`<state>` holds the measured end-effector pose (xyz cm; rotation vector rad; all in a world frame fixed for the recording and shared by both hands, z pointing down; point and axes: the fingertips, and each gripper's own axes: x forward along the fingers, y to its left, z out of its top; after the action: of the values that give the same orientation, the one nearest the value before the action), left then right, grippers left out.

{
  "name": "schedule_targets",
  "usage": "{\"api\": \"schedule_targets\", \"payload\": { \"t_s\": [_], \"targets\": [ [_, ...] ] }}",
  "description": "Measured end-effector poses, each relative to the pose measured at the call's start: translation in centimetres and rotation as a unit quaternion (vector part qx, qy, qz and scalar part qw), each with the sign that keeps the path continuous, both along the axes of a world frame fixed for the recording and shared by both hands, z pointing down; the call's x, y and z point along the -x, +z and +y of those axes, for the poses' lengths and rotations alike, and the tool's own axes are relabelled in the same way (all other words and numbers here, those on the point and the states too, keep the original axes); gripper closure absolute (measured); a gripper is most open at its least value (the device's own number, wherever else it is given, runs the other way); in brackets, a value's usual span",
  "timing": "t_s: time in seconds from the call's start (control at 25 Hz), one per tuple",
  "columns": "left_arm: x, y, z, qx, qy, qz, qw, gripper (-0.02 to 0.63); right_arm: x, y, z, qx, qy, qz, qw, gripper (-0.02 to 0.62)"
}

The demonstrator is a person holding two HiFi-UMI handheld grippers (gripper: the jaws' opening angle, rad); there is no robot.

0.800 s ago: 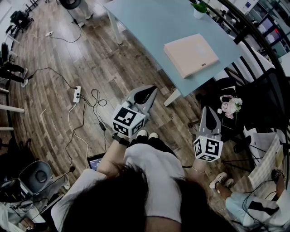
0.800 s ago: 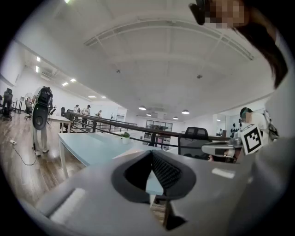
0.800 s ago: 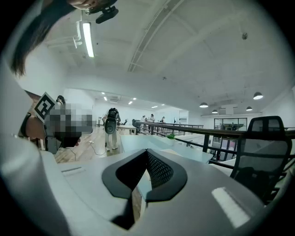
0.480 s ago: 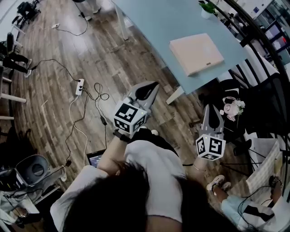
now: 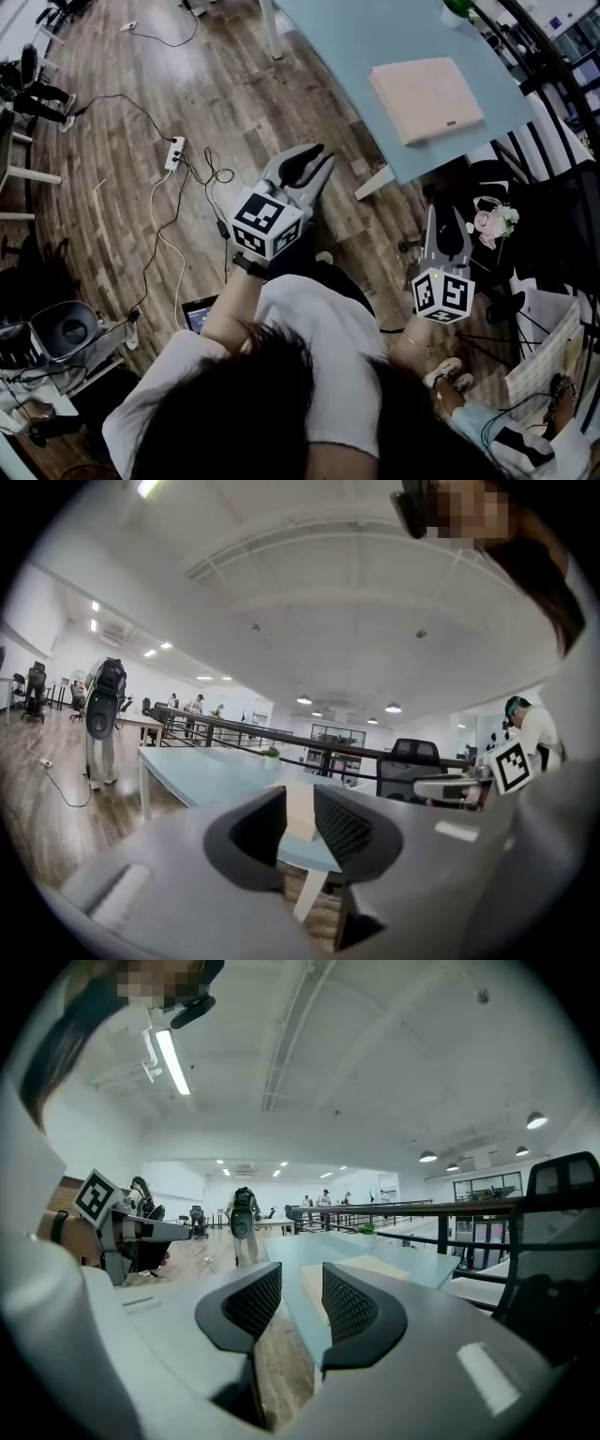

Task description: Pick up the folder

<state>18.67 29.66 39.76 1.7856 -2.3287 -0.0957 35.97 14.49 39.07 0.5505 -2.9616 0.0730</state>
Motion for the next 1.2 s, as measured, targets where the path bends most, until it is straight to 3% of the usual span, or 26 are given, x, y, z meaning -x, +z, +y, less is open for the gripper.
{"api": "schedule_targets", "payload": {
  "t_s": [0.28, 0.84, 1.2],
  "targets": [
    [3.8, 1.1, -2.4, 0.007, 0.009, 0.010, 0.9999, 0.486, 4.4, 0.6, -1.9, 0.008, -0.001, 0.005, 1.000, 0.474],
    [20.7, -0.1, -8.7, 0.004, 0.020, 0.003, 0.9998, 0.485, 20.2, 0.0, -8.2, 0.011, 0.020, 0.005, 1.000, 0.474],
    [27.0, 0.4, -12.1, 0.008, 0.060, -0.002, 0.9982, 0.480, 25.1, 0.7, -10.7, 0.020, 0.066, 0.002, 0.998, 0.457]
  ]
}}
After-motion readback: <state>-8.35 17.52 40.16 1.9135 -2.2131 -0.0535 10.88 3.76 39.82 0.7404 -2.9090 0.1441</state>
